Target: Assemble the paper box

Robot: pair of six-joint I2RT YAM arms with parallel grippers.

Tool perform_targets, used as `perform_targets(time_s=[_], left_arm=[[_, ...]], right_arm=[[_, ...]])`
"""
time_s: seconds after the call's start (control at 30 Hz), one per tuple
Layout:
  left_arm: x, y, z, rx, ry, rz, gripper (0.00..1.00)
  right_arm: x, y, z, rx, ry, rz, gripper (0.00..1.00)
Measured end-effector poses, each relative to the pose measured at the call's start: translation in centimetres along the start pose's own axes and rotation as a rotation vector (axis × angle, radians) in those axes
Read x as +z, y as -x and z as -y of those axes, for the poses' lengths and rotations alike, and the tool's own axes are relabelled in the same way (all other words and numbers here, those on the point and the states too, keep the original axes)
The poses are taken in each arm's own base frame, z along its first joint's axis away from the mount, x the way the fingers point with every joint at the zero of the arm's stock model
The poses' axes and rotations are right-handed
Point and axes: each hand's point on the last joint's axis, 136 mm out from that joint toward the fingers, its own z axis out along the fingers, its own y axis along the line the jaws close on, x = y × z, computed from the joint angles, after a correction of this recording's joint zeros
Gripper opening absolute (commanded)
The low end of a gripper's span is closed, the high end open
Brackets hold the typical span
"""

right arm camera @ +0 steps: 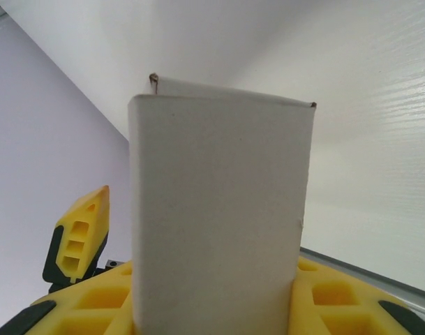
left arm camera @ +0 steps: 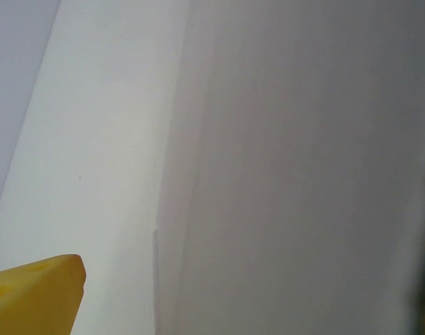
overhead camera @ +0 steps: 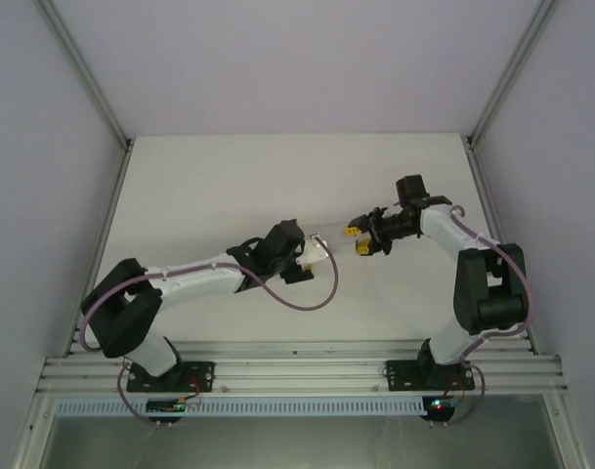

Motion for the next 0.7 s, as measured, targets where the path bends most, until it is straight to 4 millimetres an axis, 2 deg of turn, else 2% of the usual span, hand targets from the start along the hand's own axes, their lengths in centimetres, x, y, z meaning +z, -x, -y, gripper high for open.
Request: perform_targets(time_s=[0.07,0.13,0.17,0.3,0.47,0.5,0.53,0.6,0.7], left_arm=[[0.0,0.3,-0.2,0.01,0.008,0.014,0.79],[0.0,0.5,-0.3,0.018,0.012,0.021,0.75],[0.0,0.5,-0.3,0.019,0.009,0.022,0.69],[0.0,0.7,0.1,0.036,-0.008,0.033,0.6],[0.0,0.7,0.5,0.052,-0.027,0.033,0.47],[0.0,0.6,0.6,0.056,-0.032,0.033,0.47],[0.0,0.6,0.7,0.058,-0.038,0.035,0.46],[0.0,0.8,0.8,0.059,-0.045,0.04,0.44],[-0.1,0.9,1.0,0.059,-0.061,0.043,0.42]], right_arm=[[0.1,-0.1,0.1,0.008,-0.002,-0.008,0.38],[0.2,-0.1,0.2,0.013,-0.002,-0.017,0.39],[0.2,-0.1,0.2,0.013,-0.002,-0.018,0.39],[0.1,-0.2,0.2,0.014,0.004,-0.026,0.4],[0.1,-0.4,0.1,0.012,0.009,-0.039,0.48],[0.1,-0.4,0.2,0.014,0.006,-0.041,0.53],[0.1,-0.5,0.3,0.007,0.003,-0.043,0.63],[0.1,-0.8,0.4,-0.004,-0.001,-0.055,0.72],[0.0,-1.1,0.4,-0.032,-0.01,-0.053,0.76]])
